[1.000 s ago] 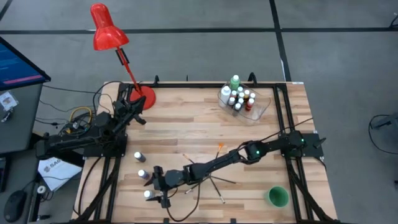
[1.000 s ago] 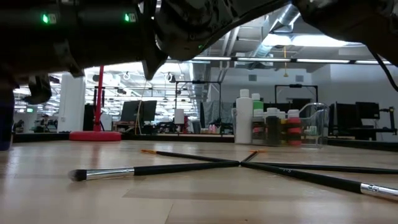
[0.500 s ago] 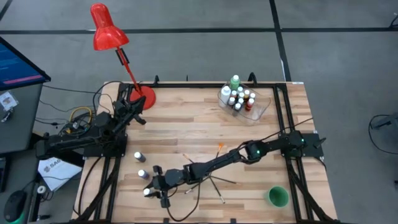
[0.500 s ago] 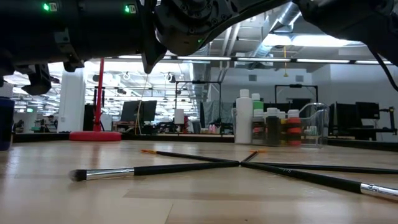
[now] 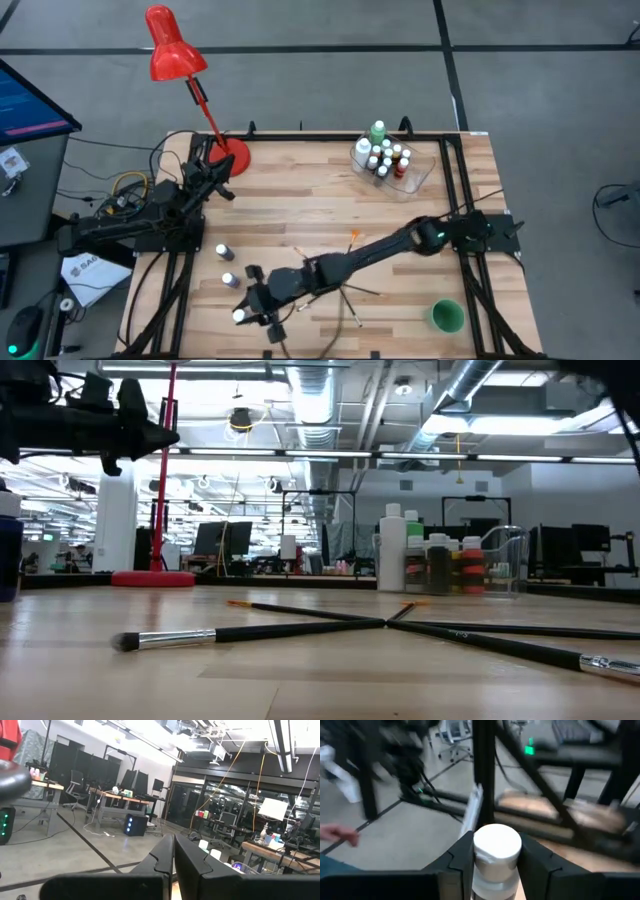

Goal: Pick & Place Paint Supplies
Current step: Put the small white paint bottle into the transparent bin

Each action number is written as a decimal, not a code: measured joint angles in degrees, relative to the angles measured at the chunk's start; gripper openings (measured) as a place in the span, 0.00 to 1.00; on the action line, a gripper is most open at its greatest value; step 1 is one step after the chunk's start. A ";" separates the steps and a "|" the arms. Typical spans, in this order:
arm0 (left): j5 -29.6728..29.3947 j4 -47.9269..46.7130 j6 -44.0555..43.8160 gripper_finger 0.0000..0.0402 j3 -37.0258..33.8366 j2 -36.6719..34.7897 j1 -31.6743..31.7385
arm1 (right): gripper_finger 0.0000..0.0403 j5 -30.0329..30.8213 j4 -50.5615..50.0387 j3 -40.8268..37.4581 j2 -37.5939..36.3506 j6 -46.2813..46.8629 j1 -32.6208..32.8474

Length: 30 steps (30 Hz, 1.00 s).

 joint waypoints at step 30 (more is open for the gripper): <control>0.00 0.42 0.00 0.02 -0.01 -0.01 0.00 | 0.27 48.54 -65.05 -36.59 -66.94 16.73 -13.69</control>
